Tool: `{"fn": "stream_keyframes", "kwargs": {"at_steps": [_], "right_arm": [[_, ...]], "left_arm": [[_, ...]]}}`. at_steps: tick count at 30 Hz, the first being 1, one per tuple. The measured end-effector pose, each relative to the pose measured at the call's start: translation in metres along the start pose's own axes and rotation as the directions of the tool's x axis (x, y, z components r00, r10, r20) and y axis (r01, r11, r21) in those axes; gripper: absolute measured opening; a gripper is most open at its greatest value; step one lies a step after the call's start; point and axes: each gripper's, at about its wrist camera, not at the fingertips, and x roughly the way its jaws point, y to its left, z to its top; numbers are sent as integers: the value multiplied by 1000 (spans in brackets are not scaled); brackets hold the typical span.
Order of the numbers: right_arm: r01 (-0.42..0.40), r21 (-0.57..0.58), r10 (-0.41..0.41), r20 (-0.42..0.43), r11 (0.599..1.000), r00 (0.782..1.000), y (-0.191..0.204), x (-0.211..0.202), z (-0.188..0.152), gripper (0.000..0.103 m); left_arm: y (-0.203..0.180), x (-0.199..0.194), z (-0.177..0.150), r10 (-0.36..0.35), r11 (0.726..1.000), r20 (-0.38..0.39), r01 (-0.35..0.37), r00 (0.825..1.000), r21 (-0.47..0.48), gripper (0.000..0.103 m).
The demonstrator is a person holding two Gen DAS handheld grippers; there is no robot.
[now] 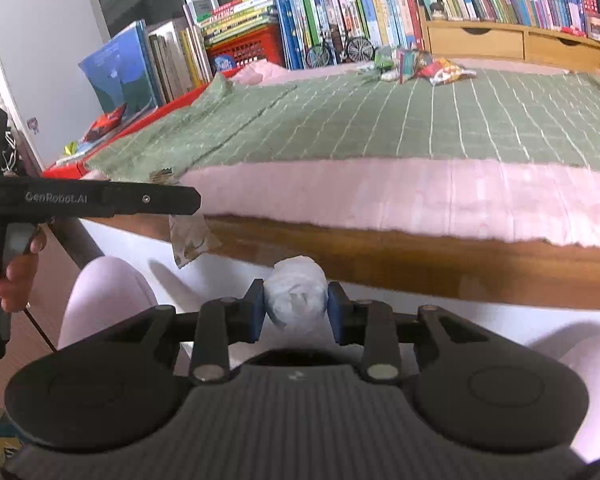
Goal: Collect trash
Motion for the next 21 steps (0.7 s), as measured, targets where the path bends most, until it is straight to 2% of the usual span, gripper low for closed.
{"fn": "stream_keyframes", "kwargs": {"at_steps": [4,9,15,21], "right_arm": [[-1,23,2,-28,1000,1000,-1,5,-11,37],[16,36,-13,-70,999,997,-4,13,-24,37],[34,37,-30,-107,999,994,-5,19,-33,37],[7,48,0,-145,999,989,-3,28,-39,37]], "left_arm": [[-1,12,-18,-24,999,-63,22,998,-34,25],[3,33,-43,-19,997,-131,9,991,-77,25],[-6,51,-69,-17,999,-207,7,978,-51,25],[-8,67,-88,-28,997,-267,9,963,-72,25]]}}
